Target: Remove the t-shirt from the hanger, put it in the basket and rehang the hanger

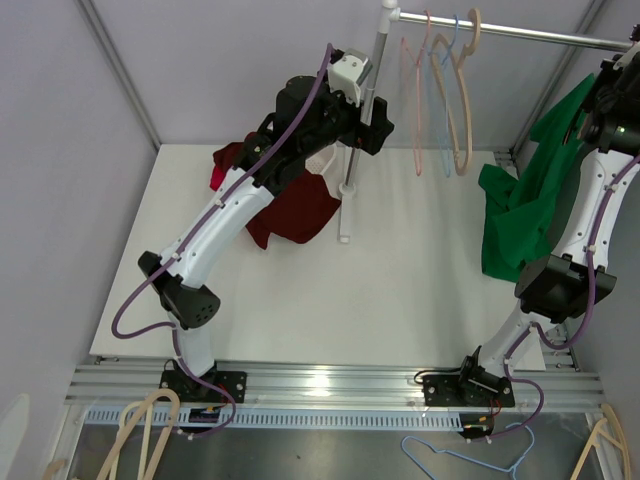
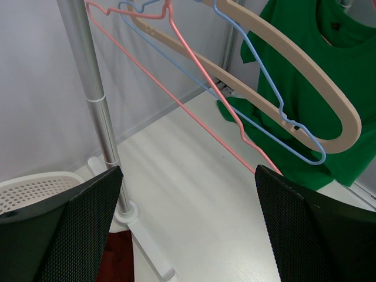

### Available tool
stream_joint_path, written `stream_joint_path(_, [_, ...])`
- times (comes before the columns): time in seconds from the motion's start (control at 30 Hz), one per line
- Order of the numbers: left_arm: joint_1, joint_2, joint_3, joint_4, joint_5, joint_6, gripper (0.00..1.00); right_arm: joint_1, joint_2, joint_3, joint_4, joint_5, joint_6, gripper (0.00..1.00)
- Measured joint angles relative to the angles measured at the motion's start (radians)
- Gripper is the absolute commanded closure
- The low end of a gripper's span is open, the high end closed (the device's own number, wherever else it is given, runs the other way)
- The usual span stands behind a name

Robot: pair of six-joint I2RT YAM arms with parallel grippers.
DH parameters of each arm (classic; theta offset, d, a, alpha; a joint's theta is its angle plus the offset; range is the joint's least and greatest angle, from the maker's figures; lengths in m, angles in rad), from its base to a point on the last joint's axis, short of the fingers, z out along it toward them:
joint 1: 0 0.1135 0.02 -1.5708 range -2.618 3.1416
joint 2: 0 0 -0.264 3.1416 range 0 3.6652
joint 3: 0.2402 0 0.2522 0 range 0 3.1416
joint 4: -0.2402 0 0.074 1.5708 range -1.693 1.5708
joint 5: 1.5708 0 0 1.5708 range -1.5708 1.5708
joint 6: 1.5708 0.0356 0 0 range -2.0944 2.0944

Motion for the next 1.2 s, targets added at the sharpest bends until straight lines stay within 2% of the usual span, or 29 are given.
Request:
stream_joint_path(0.27, [-0.006,0.0,-0.004,-0.002,-0.02,0.009,0.01,0.002,0.004,0.093,-0.037,-0.029,0.014,1.0])
stream_joint_path(0.6, [-0.013,0.0,-0.005,-0.003,-0.048,0.018,0.01,0.03,-0.008,0.095,-0.055,-0.108,0.04,1.0])
stream_joint_path(1.03, [-0.031,-0.063,-0.128,0.013,-0.113,0.031,0.01,0.131,-0.149,-0.021,-0.119,-0.185,0.043,1.0])
stream_joint_path(1.2, [-0.072,-0.137,-0.227,0.048,-0.166,0.057,0.01,0.137,-0.291,-0.169,-0.134,-0.196,0.054,1.0])
